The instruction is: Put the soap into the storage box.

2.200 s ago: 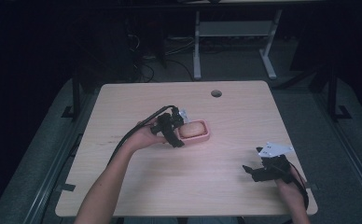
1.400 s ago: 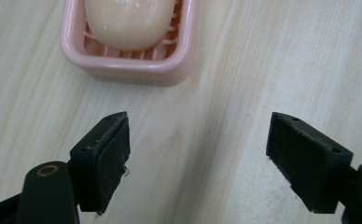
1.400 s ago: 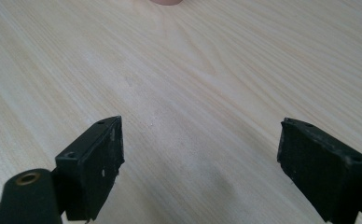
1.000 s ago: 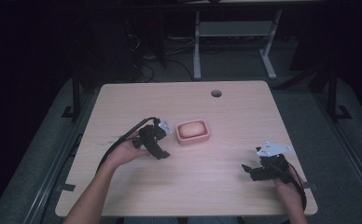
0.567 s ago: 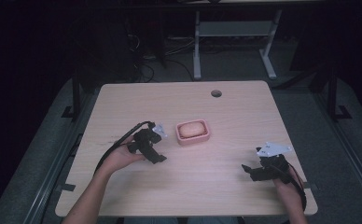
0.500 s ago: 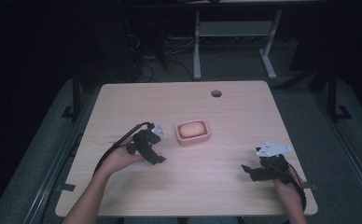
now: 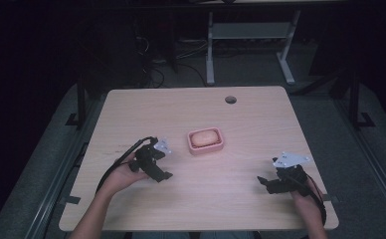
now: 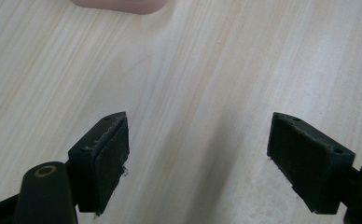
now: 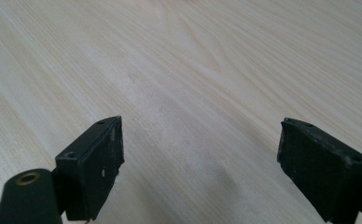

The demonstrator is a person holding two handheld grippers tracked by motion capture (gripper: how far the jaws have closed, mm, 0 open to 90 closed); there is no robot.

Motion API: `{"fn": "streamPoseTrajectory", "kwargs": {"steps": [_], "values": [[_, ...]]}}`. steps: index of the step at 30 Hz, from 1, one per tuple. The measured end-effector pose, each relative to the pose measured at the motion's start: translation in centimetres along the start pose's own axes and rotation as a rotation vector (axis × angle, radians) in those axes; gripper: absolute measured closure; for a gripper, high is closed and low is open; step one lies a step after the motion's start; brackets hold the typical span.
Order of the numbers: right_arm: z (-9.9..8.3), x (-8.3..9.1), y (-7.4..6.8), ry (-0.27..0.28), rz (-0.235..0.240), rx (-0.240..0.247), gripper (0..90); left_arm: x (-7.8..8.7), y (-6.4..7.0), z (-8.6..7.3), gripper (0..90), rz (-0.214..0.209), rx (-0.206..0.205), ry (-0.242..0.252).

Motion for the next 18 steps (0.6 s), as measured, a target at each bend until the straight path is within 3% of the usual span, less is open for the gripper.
{"fn": "streamPoseTrajectory", "kwargs": {"steps": [18], "values": [[-0.3, 0.1, 0.1, 0.002, 0.002, -0.007, 13.9, 0.8, 0.7, -2.9, 20.3, 0.018, 0.02, 0.03]]}}
Point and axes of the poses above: each handheld gripper's, and its own axes: x roughly backward along the jaws, z roughly out of its top, y roughly to its right, the point moved 3 cm from there along -x, roughly forward along the jaws, and after that the axes turned 5 degrees about x, right-handed, at the moved point
